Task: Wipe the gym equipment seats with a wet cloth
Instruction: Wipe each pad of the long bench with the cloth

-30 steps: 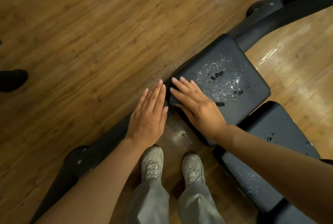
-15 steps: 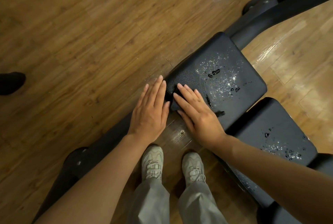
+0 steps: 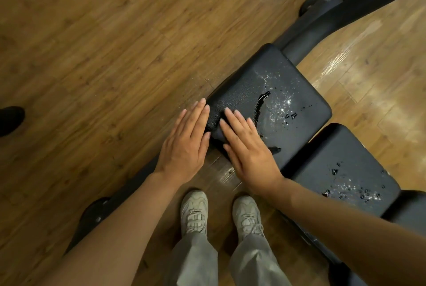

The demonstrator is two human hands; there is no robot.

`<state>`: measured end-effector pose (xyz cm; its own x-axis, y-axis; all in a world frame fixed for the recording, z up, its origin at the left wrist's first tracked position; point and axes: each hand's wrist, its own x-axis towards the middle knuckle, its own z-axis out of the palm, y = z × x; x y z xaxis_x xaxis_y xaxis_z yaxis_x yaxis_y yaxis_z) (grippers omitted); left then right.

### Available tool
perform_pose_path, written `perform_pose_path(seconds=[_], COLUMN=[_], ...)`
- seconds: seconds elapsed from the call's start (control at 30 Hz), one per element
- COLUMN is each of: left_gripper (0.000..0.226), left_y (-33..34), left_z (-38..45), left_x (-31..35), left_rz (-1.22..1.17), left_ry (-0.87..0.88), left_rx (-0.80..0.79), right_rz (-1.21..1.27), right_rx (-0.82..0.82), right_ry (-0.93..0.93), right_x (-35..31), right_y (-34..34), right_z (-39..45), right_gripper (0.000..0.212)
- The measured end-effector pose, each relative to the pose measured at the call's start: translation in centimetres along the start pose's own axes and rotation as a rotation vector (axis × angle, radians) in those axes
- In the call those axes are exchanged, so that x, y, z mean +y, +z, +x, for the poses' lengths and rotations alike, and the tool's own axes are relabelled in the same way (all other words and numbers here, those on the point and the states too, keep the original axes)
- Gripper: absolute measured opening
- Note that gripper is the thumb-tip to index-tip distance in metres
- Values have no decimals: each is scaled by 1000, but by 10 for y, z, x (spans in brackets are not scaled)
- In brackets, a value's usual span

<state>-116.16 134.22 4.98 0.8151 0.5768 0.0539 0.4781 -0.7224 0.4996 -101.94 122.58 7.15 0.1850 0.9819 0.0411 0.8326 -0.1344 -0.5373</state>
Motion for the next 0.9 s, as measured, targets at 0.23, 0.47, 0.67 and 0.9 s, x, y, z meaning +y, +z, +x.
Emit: perform_pose_path(seconds=[0.23, 0.47, 0.67, 0.9], left_gripper=[50, 49, 50, 46], left_y=[1, 0, 9, 13], left_z=[4, 11, 18, 17], left_x=[1, 10, 19, 18], left_rz=[55, -4, -25, 80], left_ry=[42, 18, -45, 8], left_rx=[-14, -3, 46, 42], right_rz=[-82, -82, -60, -123], right_rx=[61, 256, 24, 175], right_ry=[-16, 233, -172, 126], right_x=[56, 65, 46, 102], right_y=[-20, -24, -16, -50], right_z=[64, 100, 54, 110], right_gripper=[45, 43, 38, 40])
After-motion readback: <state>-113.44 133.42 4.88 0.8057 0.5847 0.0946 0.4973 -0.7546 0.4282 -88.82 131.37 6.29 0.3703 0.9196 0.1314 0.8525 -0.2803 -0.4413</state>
